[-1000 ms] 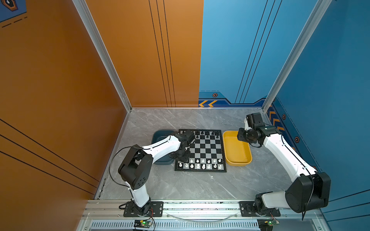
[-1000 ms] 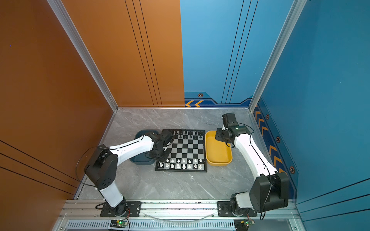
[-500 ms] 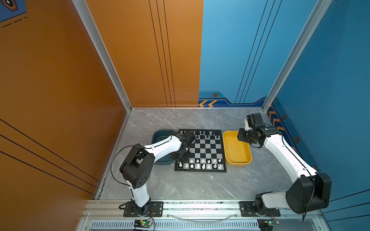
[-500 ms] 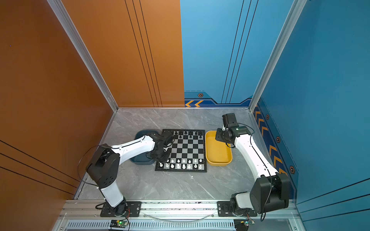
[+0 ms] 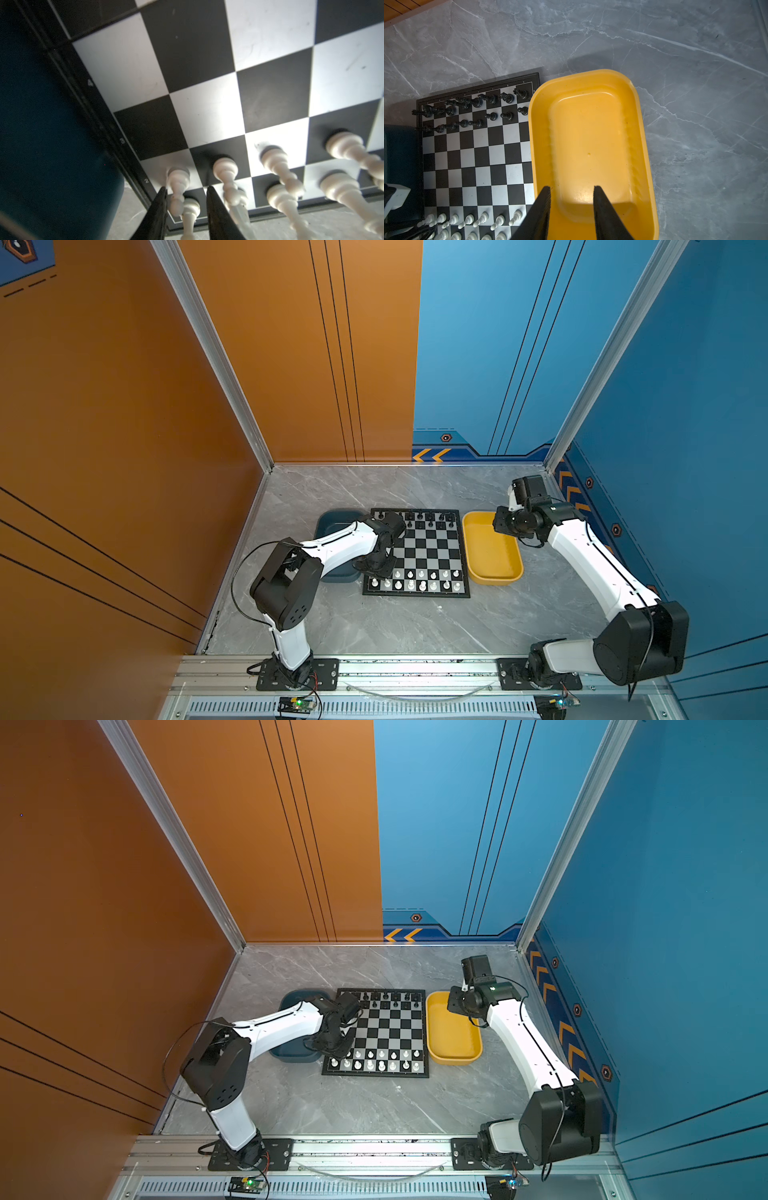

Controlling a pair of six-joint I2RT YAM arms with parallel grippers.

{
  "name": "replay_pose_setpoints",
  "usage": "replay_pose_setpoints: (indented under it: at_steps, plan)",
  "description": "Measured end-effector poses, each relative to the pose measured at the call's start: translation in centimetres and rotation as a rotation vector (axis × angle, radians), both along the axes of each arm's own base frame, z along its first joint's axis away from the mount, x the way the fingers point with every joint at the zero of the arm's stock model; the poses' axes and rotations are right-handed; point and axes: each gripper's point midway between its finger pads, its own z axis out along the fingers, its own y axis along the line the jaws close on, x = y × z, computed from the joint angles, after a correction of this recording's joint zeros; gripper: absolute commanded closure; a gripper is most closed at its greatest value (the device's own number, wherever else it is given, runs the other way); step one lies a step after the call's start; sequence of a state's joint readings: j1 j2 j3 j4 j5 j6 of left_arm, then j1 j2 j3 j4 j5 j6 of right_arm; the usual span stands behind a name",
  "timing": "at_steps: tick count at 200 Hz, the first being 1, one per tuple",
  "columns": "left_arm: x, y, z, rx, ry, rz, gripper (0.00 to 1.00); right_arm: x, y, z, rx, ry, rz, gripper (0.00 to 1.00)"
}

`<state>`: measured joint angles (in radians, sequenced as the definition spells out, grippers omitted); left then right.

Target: Set up the chess pieces on the board

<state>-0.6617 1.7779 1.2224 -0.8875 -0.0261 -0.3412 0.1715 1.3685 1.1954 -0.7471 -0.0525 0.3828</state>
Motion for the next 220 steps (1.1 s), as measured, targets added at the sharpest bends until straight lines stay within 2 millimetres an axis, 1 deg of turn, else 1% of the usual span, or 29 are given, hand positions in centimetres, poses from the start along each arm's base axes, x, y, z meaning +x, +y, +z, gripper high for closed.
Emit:
replay_pose_setpoints:
  at_steps: [21, 37, 48, 58, 67, 75, 92, 101, 106, 116, 121, 130, 140, 150, 164, 175, 193, 220]
  plan:
    - [0.2, -0.1, 0.9, -0.015, -0.026, 0.000, 0.63, -0.1, -0.1, 0.3, -0.001, -0.008, -0.001, 0.60]
    - [0.7, -0.1, 2.3, -0.032, -0.069, 0.001, 0.62, 0.0, -0.1, 0.5, -0.002, -0.011, -0.002, 0.60]
    - [1.3, -0.2, 3.8, -0.049, -0.116, 0.004, 0.62, 0.0, -0.1, 0.7, -0.003, -0.015, -0.002, 0.60]
    - [2.0, -0.1, 5.4, -0.059, -0.176, 0.007, 0.59, 0.0, -0.2, 1.1, -0.005, -0.024, -0.002, 0.60]
    - [2.7, 0.4, 7.3, -0.062, -0.253, 0.012, 0.56, -0.2, -0.4, 1.7, -0.005, -0.042, -0.003, 0.59]
    - [3.4, 1.0, 9.1, -0.065, -0.333, 0.024, 0.51, -0.4, -0.7, 2.6, -0.005, -0.068, -0.004, 0.53]
    - [4.5, 2.5, 13.8, -0.107, -0.540, 0.051, 0.31, -1.0, -1.4, 5.2, -0.016, -0.151, -0.013, 0.35]
    - [4.7, 3.8, 16.6, -0.141, -0.667, 0.073, 0.17, -1.4, -2.0, 6.7, -0.025, -0.206, -0.026, 0.26]
    - [4.8, 4.5, 17.9, -0.160, -0.729, 0.088, 0.01, -1.6, -2.4, 7.6, -0.036, -0.239, -0.036, 0.18]
    - [4.6, 6.0, 20.1, -0.192, -0.845, 0.115, 0.02, -2.1, -3.2, 8.9, -0.058, -0.296, -0.052, 0.01]
    - [4.5, 7.0, 21.0, -0.203, -0.909, 0.133, 0.02, -2.3, -3.6, 9.2, -0.067, -0.316, -0.064, 0.00]
    - [4.3, 8.6, 21.8, -0.204, -0.987, 0.159, 0.02, -2.5, -4.2, 9.4, -0.091, -0.345, -0.074, 0.00]
    - [4.0, 10.4, 21.9, -0.187, -1.058, 0.191, 0.02, -2.8, -4.7, 8.7, -0.116, -0.358, -0.081, 0.00]
    - [3.9, 12.0, 21.6, -0.160, -1.112, 0.224, 0.02, -2.9, -5.1, 7.4, -0.144, -0.364, -0.087, 0.00]
    - [3.9, 14.0, 20.7, -0.115, -1.165, 0.266, 0.02, -3.1, -5.7, 4.7, -0.186, -0.359, -0.084, 0.00]
    - [4.0, 15.0, 19.6, -0.078, -1.192, 0.286, 0.02, -3.3, -6.0, 2.4, -0.218, -0.364, -0.078, 0.00]
    - [4.4, 16.1, 16.9, -0.026, -1.216, 0.301, 0.02, -3.6, -6.2, -1.0, -0.248, -0.390, -0.061, 0.00]
    - [5.0, 17.3, 11.5, 0.067, -1.162, 0.292, 0.02, -3.5, -6.3, -5.4, -0.281, -0.432, -0.034, 0.00]
